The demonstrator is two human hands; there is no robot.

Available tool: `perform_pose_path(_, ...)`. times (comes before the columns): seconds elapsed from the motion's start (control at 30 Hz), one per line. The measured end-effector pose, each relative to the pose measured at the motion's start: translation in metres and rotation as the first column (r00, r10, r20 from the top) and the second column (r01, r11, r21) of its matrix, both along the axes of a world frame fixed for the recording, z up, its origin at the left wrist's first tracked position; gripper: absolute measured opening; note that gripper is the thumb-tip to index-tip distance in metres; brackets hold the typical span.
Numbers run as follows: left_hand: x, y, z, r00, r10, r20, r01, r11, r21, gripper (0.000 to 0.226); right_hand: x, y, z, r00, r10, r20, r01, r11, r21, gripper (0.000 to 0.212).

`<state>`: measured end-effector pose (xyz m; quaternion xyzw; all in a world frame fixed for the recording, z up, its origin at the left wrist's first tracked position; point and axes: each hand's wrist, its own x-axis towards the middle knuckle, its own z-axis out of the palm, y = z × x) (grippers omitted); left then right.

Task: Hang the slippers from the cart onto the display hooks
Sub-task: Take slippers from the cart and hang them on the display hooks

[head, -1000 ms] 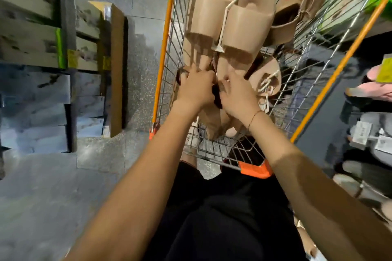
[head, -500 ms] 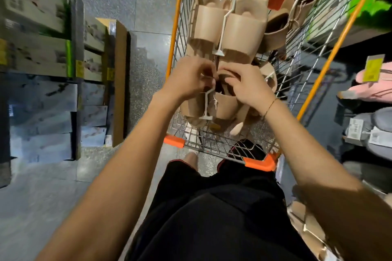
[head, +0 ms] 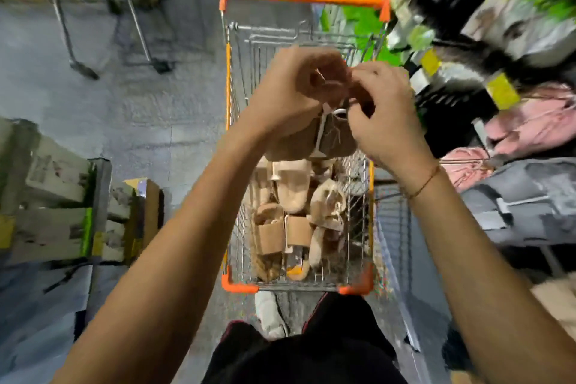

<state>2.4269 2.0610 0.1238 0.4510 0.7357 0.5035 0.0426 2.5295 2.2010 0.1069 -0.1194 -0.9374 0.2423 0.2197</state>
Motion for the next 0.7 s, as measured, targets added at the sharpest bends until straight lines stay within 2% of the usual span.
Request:
perform_pose_path(0.13, 0.033, 0.051, 0.095, 0.977, -0.115, -0.180, 0.144, 0.977, 0.155, 0.005, 0.051, 0.015, 0.069, 0.920, -0.219, -0.324, 0.245, 0.969, 0.041, 0.027)
perform_pose_path(0.23, 0.069, 0.094, 0.157, 0.933, -0.233, -0.275, 0.300, 0.925, 0.233, 0.009, 0.097, 0.032, 0.117, 0.783, -0.353, -0.512, 0.406, 0.914, -0.008, 0.022)
perform_pose_path(0.3, 0.102, 0.123, 0.192, 0.899, -0.298, -0.320, 0.391, 0.876, 0.283, 0.012, 0.133, 0.049, 0.148, 0.686, -0.415, -0.598, 0.530, 0.848, 0.020, 0.018)
perform_pose_path(0.5, 0.226, 0.218, 0.262, 0.844, -0.401, -0.356, 0.533, 0.699, 0.477, 0.010, 0.262, 0.098, 0.245, 0.455, -0.557, -0.695, 0.815, 0.575, 0.073, 0.023)
perform_pose_path(0.57, 0.271, 0.243, 0.275, 0.846, -0.356, -0.398, 0.525, 0.685, 0.504, 0.015, 0.308, 0.111, 0.269, 0.388, -0.582, -0.714, 0.871, 0.486, 0.077, 0.026)
perform_pose_path(0.7, 0.362, 0.281, 0.291, 0.855, -0.186, -0.483, 0.458, 0.707, 0.539, 0.020, 0.393, 0.133, 0.306, 0.259, -0.643, -0.721, 0.929, 0.371, 0.002, 0.030)
